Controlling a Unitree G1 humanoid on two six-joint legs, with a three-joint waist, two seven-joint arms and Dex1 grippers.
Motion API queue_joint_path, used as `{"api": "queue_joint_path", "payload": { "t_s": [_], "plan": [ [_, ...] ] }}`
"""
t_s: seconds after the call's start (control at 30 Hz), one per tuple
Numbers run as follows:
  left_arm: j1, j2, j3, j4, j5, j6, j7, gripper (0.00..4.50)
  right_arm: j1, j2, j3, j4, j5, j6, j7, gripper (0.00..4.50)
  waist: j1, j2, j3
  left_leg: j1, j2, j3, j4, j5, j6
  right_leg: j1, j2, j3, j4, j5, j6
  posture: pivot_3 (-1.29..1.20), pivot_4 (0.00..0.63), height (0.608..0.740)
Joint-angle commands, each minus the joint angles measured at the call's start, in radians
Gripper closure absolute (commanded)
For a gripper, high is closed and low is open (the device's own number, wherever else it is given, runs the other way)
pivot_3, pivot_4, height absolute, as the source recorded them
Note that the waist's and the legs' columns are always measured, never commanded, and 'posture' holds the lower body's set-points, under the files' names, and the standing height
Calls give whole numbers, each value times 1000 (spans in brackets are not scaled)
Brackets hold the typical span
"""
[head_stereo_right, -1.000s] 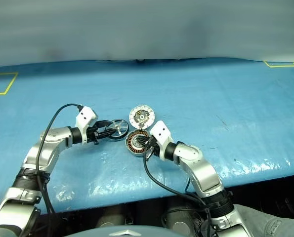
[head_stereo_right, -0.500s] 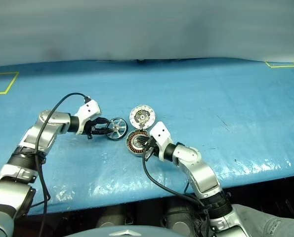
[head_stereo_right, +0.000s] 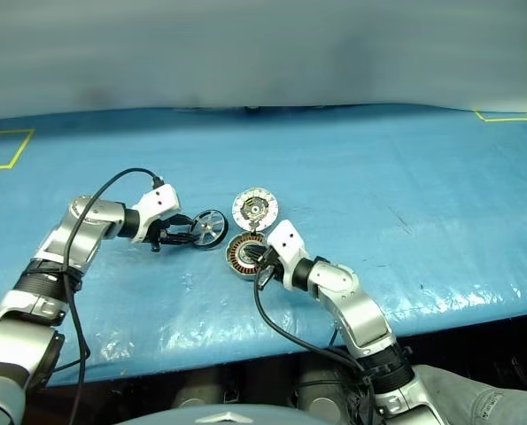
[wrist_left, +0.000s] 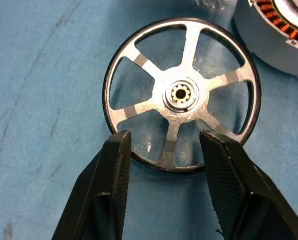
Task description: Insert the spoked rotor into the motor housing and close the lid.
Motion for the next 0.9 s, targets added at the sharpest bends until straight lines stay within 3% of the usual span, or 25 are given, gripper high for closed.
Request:
{"api": "queue_joint_path", "payload": {
  "t_s": [0.03,0.2,0.3,0.4,0.9],
  "plan": [
    [-24,10,4,29,28,-37,19,2220,-5,6,-1,-11,-4,-24,-1,4500,0,0,0,0,0,0,0,0,0,0,0,0,0,1,2,0,150,740],
    [-29,-17,6,57,31,-52,29,2220,-2,6,-1,-7,-8,-25,1,4500,0,0,0,0,0,0,0,0,0,0,0,0,0,2,3,0,150,740],
    [-33,-26,4,74,32,-61,30,2812,-1,6,-6,-9,-8,-24,0,4500,0,0,0,0,0,0,0,0,0,0,0,0,0,2,3,0,150,740],
    [-32,-25,6,76,36,-67,33,3745,1,4,-13,-11,-8,-23,-1,4500,0,0,0,0,0,0,0,0,0,0,0,0,0,2,3,0,150,740],
    [16,-15,59,37,-32,-107,-18,3745,17,-11,-42,-10,-4,-32,-4,4500,0,0,0,0,0,0,1,0,0,0,0,0,1,2,4,0,150,740]
  ]
}}
